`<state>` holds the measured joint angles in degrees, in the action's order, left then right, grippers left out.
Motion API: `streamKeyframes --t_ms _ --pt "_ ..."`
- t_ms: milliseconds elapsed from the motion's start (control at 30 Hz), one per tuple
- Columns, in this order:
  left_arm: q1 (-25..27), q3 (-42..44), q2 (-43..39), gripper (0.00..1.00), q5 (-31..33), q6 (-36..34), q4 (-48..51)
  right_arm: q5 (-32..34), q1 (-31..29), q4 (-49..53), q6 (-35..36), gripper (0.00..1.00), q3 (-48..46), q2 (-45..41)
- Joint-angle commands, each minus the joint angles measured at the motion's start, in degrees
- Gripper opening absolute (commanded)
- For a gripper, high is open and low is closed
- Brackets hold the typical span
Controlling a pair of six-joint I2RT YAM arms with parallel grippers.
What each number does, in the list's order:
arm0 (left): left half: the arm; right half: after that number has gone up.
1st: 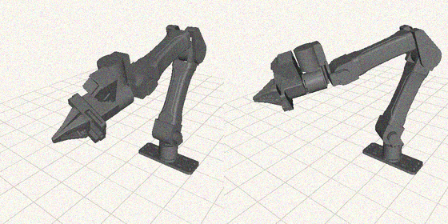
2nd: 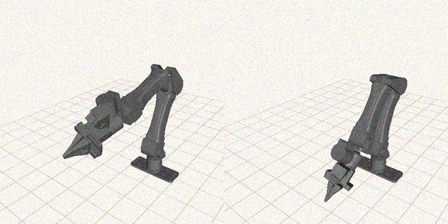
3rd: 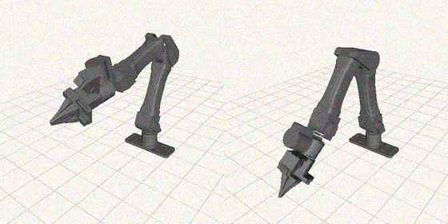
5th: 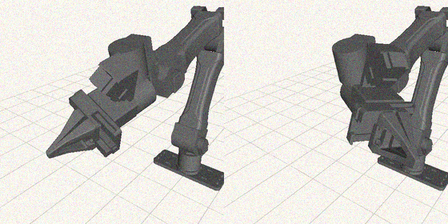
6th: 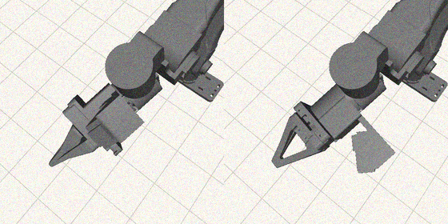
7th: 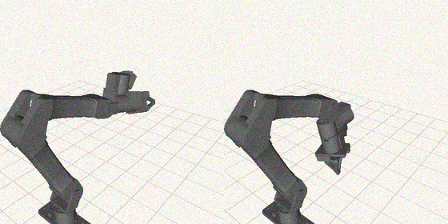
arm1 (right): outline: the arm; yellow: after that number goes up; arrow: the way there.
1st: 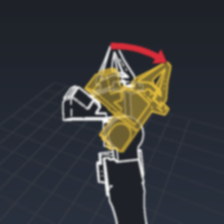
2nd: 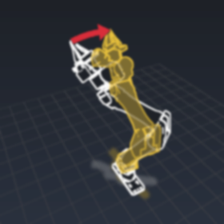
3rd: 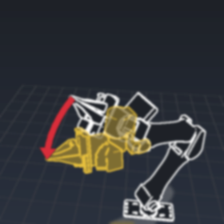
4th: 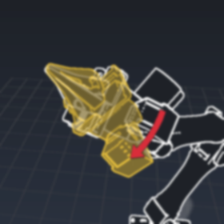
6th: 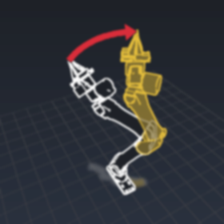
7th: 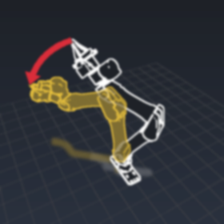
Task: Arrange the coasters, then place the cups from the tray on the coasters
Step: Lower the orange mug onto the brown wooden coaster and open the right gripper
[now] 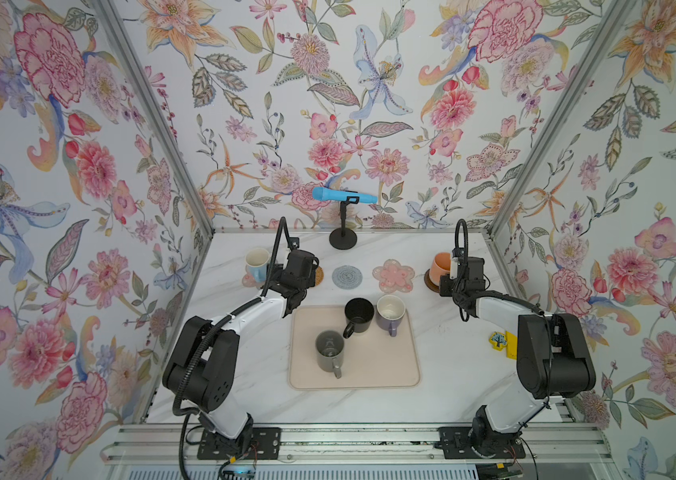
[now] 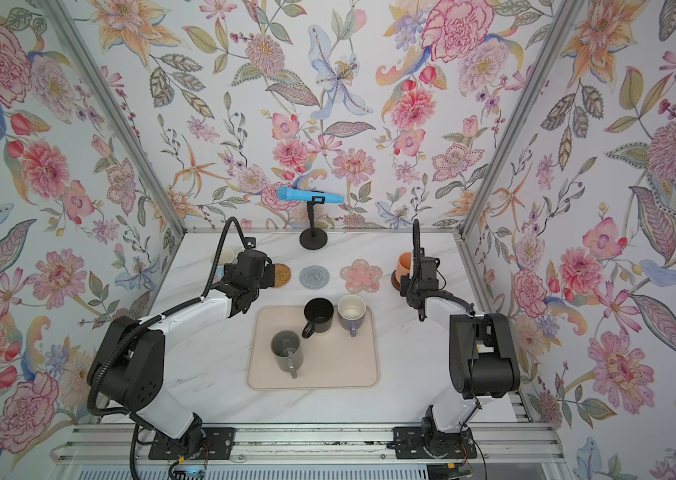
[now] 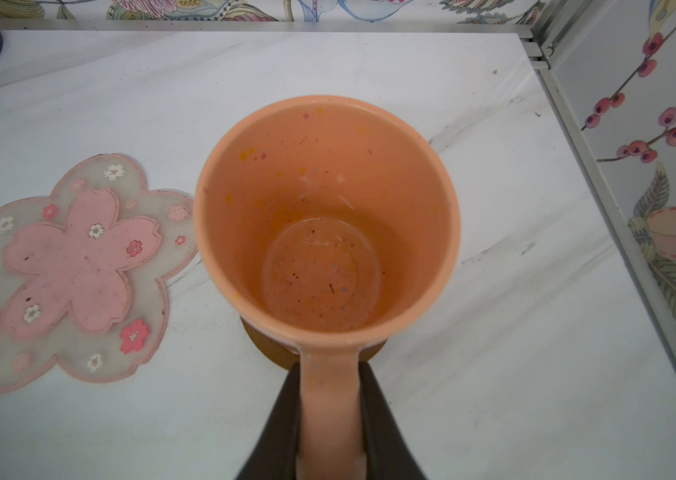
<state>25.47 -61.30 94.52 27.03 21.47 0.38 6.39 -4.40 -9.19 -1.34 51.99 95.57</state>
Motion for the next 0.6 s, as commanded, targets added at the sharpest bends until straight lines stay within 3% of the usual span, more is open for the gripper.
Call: streamKeyframes --t_ms 0,100,333,567 --pt "0.35 -2.15 0.95 0.99 -0.7 0.5 0.85 0.14 0.1 0.02 -0.83 0.0 -0.48 -1.49" --pt "0.31 -2.24 1.17 0.99 -0.83 0.65 0.76 0.92 -0.14 1.08 -1.37 0.01 -0.39 -1.28" --pt "0.3 -1.94 1.03 0.99 -0.49 0.43 0.9 4.1 -1.92 2.69 -0.95 0.17 -0.59 -1.35" --pt "0.28 -1.63 0.75 0.99 -0.46 0.49 0.97 5.47 -1.92 3.57 -0.43 0.2 -0.53 -1.32"
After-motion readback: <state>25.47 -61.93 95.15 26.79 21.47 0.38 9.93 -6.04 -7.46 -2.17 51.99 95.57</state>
